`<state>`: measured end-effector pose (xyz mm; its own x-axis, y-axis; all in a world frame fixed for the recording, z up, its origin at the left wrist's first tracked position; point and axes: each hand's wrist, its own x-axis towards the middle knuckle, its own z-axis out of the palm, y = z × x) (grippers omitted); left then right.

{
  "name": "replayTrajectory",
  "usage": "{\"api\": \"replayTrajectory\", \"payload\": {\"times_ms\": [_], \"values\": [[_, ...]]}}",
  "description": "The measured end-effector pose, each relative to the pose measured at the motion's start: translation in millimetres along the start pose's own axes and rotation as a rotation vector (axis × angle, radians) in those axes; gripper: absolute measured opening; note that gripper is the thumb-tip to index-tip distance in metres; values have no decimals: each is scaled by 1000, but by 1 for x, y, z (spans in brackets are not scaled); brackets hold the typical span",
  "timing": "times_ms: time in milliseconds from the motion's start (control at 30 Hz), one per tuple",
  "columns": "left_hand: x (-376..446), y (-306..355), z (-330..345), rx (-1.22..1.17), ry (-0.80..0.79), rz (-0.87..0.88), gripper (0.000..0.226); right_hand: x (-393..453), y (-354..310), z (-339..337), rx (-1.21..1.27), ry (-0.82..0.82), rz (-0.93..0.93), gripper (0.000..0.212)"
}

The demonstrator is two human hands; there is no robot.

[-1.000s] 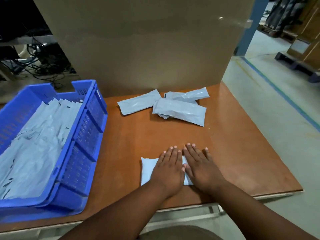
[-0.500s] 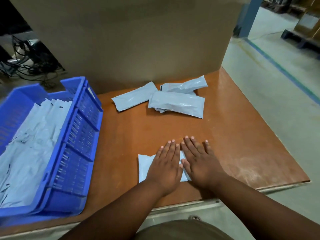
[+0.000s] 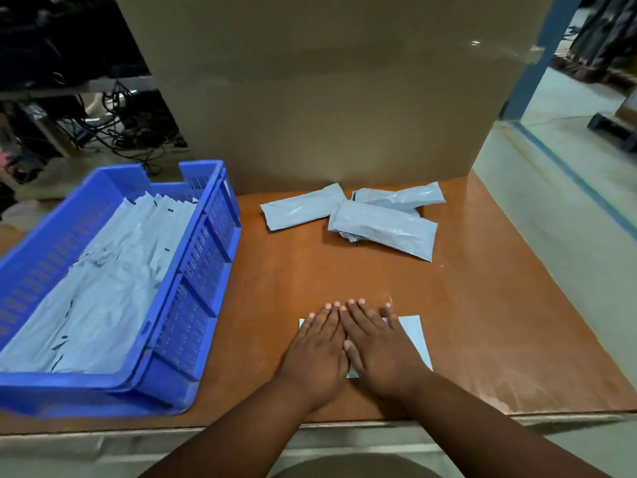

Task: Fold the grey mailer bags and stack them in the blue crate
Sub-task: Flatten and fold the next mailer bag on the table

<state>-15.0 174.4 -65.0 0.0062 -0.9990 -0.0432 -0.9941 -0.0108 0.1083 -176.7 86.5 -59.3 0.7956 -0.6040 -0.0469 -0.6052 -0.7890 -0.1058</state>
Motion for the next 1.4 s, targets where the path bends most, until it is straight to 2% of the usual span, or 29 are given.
{"api": "replayTrajectory", "payload": {"times_ms": [233, 400, 633, 800, 867, 967, 1133, 1300, 1400], "values": [[-8, -14, 9, 17, 4, -29, 69, 1, -2, 12, -22, -1, 64, 69], [-12, -17, 12, 22, -13, -55, 70, -1, -2, 5, -27, -59, 95, 63], [-25, -35, 2, 53, -99, -135, 77, -20, 32, -16, 9, -123, 235, 86], [-26, -32, -13, 109, -141, -154, 84, -24, 38, -19, 19, -134, 253, 83], [-28, -26, -22, 71, -124, -120, 86, -28, 36, -20, 9, -79, 235, 80], [-31, -8, -24, 4, -75, 1, 76, -41, 28, -16, -11, 48, 157, 72], [-22, 30, -5, -12, -13, 210, 66, -67, 26, -4, -50, 35, 122, 75], [-13, 54, 2, 86, -97, 85, 75, -96, 33, 1, -56, 26, 113, 81], [-12, 52, 11, 127, -90, 75, 77, -99, 34, 9, -58, -5, 102, 80]]}}
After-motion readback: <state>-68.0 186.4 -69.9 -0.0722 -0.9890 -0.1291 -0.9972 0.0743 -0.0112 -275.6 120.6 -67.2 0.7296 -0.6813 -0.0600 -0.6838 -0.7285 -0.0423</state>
